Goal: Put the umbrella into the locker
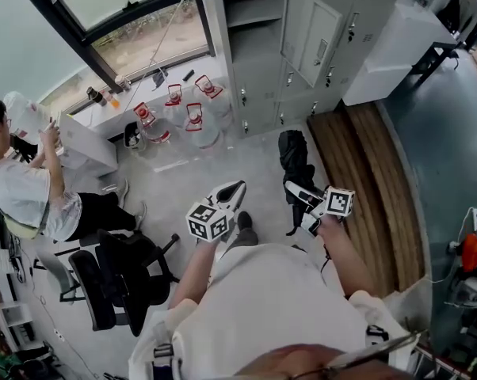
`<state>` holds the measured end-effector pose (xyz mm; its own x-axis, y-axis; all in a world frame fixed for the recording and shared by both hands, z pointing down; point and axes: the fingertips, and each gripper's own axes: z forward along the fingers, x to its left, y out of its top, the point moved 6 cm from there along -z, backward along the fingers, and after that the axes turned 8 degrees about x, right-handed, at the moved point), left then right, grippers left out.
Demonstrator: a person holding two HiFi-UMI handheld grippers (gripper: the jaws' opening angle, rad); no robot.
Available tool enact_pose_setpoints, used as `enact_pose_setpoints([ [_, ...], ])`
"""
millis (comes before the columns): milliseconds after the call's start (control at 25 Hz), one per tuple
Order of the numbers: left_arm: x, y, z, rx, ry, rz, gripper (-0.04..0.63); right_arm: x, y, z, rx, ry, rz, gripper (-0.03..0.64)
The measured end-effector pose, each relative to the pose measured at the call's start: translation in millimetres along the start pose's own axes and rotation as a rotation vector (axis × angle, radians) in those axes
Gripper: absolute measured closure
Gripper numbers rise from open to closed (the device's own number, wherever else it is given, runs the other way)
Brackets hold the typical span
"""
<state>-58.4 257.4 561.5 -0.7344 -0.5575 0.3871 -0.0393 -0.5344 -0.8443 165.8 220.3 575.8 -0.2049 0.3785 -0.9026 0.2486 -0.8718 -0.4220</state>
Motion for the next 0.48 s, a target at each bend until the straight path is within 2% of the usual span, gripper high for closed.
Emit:
enact_pose_setpoints([
  [480,95,56,37,0.038,-0.061,-0.007,0.592,-27,69,68,-0.052,-0.054,0.039,0.367],
])
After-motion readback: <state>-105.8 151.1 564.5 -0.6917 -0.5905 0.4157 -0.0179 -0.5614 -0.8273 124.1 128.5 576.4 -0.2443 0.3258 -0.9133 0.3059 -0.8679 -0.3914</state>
